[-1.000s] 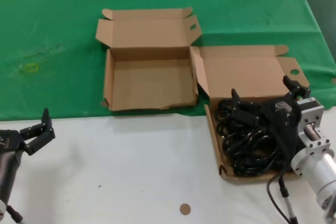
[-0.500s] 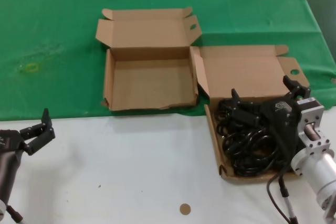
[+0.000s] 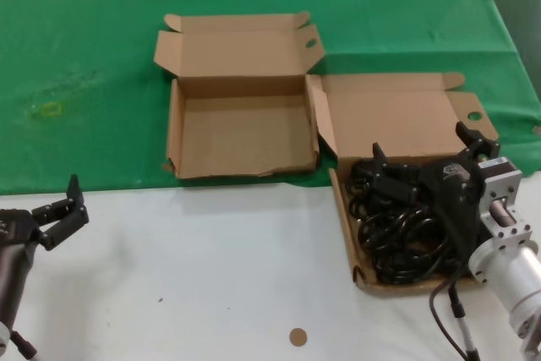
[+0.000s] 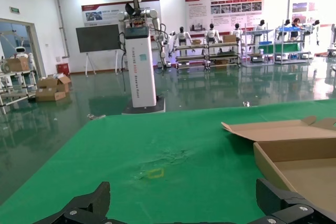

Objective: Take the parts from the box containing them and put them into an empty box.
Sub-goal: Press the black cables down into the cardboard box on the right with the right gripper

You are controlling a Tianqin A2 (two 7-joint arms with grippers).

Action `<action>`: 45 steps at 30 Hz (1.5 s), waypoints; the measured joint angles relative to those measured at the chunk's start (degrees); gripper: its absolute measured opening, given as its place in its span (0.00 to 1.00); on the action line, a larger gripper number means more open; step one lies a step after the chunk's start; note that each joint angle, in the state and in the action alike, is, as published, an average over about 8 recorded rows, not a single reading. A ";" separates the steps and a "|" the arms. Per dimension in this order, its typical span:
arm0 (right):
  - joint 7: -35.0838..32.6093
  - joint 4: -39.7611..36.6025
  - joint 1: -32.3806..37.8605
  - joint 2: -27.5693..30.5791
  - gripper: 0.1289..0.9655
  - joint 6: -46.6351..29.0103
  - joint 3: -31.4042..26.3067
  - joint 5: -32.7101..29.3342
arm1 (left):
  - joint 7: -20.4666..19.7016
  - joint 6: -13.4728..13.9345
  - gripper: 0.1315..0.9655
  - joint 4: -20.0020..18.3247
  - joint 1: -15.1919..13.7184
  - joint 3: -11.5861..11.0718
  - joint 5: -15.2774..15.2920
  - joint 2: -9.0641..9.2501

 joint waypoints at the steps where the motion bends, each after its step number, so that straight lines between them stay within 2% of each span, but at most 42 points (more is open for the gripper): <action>1: 0.00 0.00 0.00 0.00 1.00 0.00 0.00 0.00 | 0.00 0.00 1.00 0.00 0.00 0.00 0.00 0.00; 45: 0.00 0.00 0.00 0.00 1.00 0.00 0.00 0.00 | 0.00 0.00 1.00 0.00 0.00 0.00 0.00 0.00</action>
